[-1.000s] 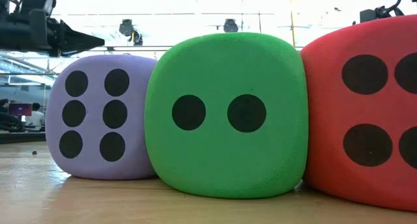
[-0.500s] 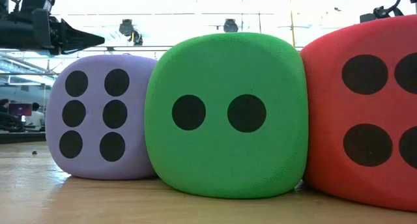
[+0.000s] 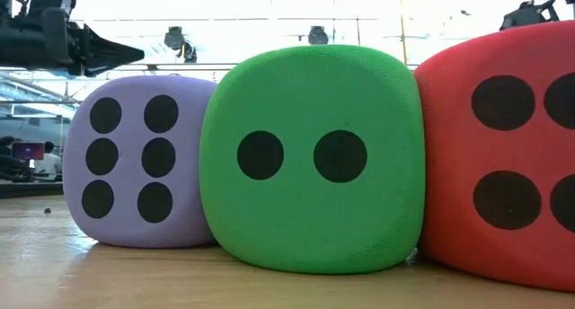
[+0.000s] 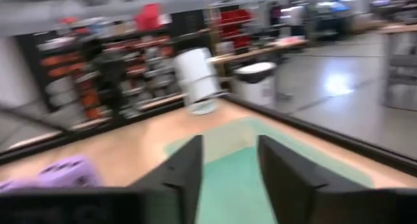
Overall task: Pick & Place Dice
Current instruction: Put the large orange die into the green bin
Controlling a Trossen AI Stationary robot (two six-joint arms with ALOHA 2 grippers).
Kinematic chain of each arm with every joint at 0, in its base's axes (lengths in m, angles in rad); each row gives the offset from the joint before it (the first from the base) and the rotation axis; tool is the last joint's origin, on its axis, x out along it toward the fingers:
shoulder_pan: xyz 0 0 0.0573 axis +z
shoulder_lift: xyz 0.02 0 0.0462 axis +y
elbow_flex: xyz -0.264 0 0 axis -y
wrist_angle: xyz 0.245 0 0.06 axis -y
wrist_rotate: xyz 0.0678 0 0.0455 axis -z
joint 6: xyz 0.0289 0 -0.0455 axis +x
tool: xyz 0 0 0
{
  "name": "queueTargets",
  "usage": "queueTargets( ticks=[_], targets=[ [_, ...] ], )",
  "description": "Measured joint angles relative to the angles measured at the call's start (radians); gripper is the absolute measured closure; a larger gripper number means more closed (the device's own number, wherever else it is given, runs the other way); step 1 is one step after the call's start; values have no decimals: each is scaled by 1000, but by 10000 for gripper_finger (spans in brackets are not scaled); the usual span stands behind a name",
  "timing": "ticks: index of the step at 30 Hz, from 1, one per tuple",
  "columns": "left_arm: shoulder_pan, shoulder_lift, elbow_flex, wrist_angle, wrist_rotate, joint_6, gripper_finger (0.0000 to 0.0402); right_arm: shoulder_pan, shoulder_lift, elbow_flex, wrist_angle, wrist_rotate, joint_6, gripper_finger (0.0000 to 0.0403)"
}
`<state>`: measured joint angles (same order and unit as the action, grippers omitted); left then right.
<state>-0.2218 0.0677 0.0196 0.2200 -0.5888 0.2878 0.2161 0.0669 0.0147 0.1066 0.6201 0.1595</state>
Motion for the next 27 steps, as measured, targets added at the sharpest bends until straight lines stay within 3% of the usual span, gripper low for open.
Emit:
queueTargets(
  ticks=[5,9,16,23,27],
  targets=[
    [0,0,2,-9,131,-9,381,0,0,0,22,-196,-55,393],
    [13,20,34,-7,102,-67,397,0,19,0,95,-281,-64,398],
    [35,125,53,23,97,-158,392,0,128,30,157,-281,-74,401],
    [42,162,53,54,55,-208,395,63,386,289,2,-284,-82,402],
    [42,162,53,48,85,-219,397,124,592,513,-226,-248,-58,401]
  ],
)
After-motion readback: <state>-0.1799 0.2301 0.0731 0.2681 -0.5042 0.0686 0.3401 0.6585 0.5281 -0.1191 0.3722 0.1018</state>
